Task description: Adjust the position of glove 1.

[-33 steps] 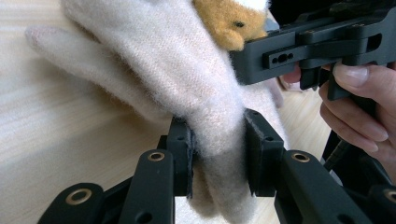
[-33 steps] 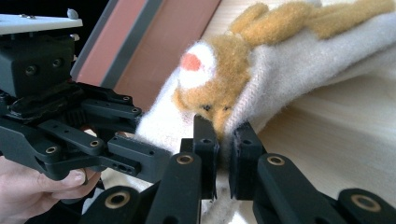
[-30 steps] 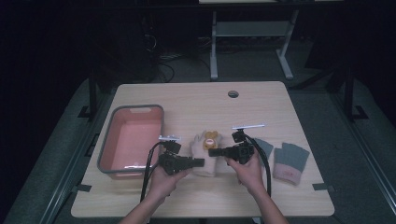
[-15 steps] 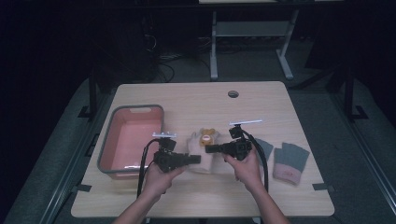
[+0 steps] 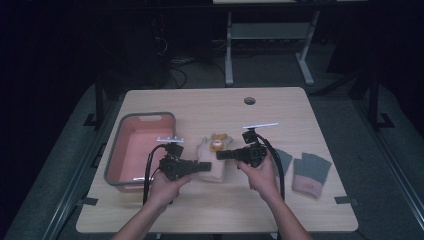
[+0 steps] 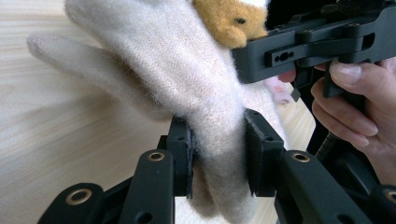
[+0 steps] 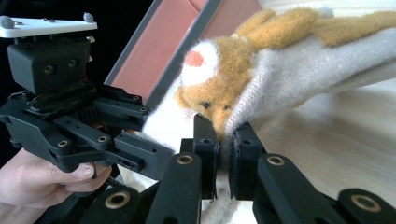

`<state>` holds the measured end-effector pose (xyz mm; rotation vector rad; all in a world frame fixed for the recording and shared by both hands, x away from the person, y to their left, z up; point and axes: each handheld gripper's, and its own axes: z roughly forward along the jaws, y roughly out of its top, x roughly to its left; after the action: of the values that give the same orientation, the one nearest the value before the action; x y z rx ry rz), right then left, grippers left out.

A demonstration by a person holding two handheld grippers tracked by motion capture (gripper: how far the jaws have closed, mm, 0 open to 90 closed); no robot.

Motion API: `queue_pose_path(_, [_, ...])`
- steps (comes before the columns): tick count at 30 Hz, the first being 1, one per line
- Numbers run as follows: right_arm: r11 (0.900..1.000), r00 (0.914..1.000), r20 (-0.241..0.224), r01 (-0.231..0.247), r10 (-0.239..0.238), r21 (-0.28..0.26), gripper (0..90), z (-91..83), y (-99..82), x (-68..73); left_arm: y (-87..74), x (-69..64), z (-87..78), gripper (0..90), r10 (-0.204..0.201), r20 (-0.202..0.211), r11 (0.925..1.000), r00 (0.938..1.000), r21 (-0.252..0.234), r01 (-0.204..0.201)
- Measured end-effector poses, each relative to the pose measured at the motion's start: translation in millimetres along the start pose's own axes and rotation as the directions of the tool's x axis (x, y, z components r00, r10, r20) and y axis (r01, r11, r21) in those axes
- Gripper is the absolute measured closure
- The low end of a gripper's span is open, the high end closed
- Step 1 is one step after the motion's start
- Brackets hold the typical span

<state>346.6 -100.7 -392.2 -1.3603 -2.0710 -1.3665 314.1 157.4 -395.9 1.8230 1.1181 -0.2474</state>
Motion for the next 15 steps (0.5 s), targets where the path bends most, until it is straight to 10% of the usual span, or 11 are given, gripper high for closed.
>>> queue_pose_path(15, [0.9999, 0.9998, -0.013, 0.016, -0.016, -0.001, 83.4, 1.9, 16.9, 15.9, 13.3, 1.7, -19.5, 67.1, -0.005, 0.012, 0.9999, 0.9999, -0.012, 0.006])
